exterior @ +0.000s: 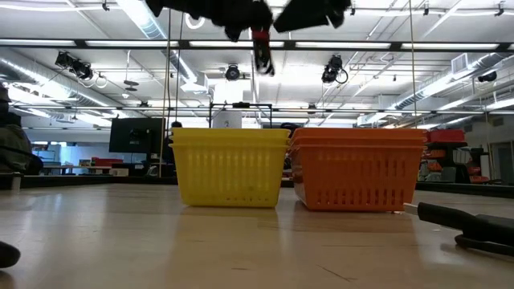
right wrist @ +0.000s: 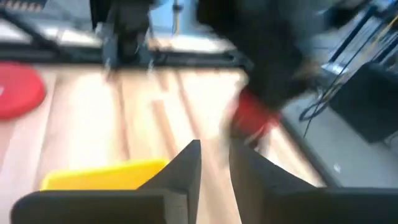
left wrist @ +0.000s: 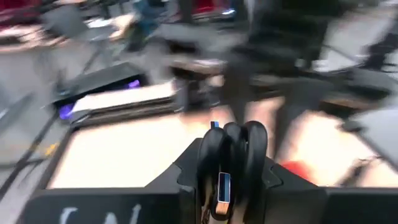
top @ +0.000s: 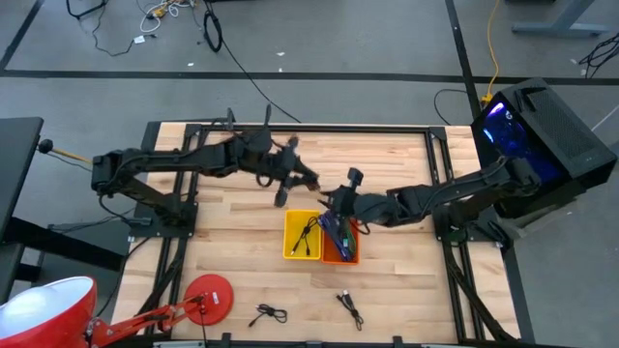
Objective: Pick & Place USB Port
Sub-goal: Put the right black charger cable into the yellow bin
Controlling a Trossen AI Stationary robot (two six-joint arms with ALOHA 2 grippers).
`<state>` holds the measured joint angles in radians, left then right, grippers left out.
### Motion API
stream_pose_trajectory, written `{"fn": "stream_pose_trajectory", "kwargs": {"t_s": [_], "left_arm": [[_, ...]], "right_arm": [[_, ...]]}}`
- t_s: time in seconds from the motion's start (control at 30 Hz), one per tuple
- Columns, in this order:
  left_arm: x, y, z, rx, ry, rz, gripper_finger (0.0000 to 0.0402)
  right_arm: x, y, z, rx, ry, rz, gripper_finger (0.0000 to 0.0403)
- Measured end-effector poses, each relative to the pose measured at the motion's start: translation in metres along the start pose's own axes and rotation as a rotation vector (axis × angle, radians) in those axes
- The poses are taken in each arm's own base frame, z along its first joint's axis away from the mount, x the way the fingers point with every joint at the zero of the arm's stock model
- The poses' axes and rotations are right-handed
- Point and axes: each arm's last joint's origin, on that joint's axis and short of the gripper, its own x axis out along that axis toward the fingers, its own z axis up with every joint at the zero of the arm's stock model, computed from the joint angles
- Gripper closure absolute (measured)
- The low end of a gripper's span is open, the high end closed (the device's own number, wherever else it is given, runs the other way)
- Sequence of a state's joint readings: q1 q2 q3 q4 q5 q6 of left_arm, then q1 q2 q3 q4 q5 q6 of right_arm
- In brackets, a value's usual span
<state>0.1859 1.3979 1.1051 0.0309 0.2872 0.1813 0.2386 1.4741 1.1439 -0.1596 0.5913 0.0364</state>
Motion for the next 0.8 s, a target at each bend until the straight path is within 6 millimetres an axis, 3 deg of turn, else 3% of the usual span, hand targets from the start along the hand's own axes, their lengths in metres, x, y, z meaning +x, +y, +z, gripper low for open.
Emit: {"fn": "stream_pose_trajectory", "kwargs": {"t_s": [0.17,0.33,0.57,0.67,0.8], "left_arm": [[-0.007,0.009,-0.011,-0.072,0.124,0.108,0.0336],[-0.009,0.011,-0.019,-0.164,0.192,0.077,0.0336],[-0.005,-0.014,-0.034,-0.223,0.330,-0.021,0.0336],[-0.006,-0.026,-0.051,-0.258,0.354,-0.048,0.0336],[-0.014,-0.033,-0.072,-0.318,0.243,-0.037,0.0336]], "right_arm": [[-0.008,-0.007,-0.013,0.007,0.125,-0.091,0.0312],[-0.022,-0.017,-0.022,-0.007,0.209,-0.212,0.0317],[-0.041,-0.034,-0.035,0.021,0.309,-0.372,0.0324],[-0.046,-0.038,-0.040,0.033,0.345,-0.406,0.0323],[-0.049,-0.040,-0.043,0.033,0.367,-0.427,0.0323]]}}
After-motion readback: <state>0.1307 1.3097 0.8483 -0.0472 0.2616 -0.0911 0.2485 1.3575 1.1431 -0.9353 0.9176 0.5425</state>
